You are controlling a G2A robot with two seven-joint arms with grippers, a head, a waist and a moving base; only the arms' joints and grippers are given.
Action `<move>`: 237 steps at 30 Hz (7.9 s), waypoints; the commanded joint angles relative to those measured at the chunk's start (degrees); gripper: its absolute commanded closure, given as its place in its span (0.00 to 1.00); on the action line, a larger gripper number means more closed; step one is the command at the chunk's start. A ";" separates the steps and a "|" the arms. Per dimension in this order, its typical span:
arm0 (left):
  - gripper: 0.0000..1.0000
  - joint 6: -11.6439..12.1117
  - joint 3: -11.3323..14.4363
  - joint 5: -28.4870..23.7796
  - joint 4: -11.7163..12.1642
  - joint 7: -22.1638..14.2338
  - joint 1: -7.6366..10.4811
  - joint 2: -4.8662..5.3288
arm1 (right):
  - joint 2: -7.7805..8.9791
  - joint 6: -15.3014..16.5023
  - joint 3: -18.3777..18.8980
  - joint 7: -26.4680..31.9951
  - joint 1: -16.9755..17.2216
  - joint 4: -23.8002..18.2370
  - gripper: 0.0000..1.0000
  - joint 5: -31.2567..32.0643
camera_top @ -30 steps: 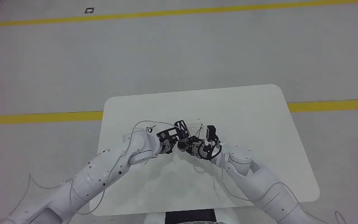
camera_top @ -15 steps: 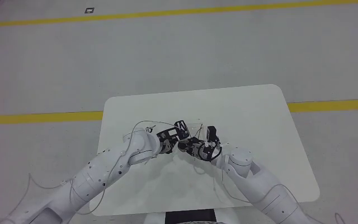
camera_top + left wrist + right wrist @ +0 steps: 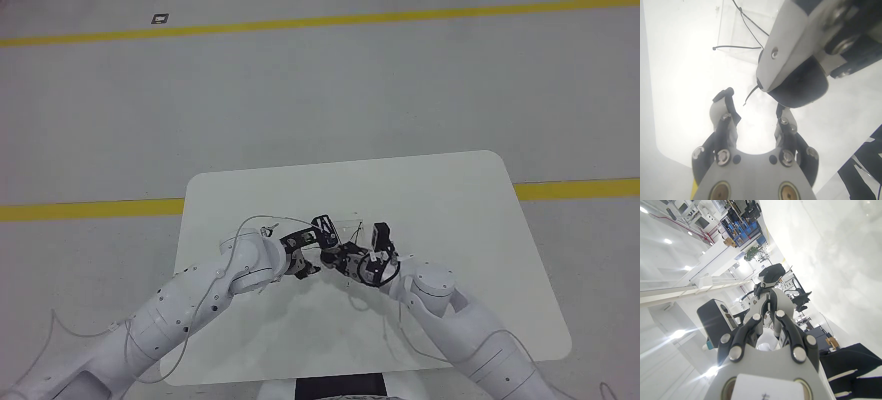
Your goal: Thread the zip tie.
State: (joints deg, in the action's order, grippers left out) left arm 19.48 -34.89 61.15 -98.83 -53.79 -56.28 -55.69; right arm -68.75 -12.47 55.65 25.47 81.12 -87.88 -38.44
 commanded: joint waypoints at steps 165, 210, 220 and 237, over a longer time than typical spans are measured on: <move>0.00 -0.71 -13.22 -105.91 28.68 -25.85 -10.74 -3.37 | -0.64 23.64 -1.87 49.22 -4.70 17.71 1.00 -10.77; 0.69 -1.93 -13.77 -105.21 27.16 -24.23 -12.09 -2.65 | 1.29 22.60 1.39 43.10 -1.90 12.07 1.00 1.50; 0.77 -2.19 -13.34 -104.89 27.19 -24.11 -11.99 -2.65 | 1.49 22.24 0.76 43.34 -1.99 11.81 1.00 3.05; 0.94 -2.78 -12.79 -104.29 27.40 -24.10 -12.19 -2.49 | 1.83 22.84 0.49 42.53 -1.54 11.31 1.00 3.83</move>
State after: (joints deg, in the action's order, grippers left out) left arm 16.78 -47.68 -43.18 -71.39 -77.89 -68.48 -58.20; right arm -66.93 10.33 56.16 68.01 79.58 -76.58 -34.56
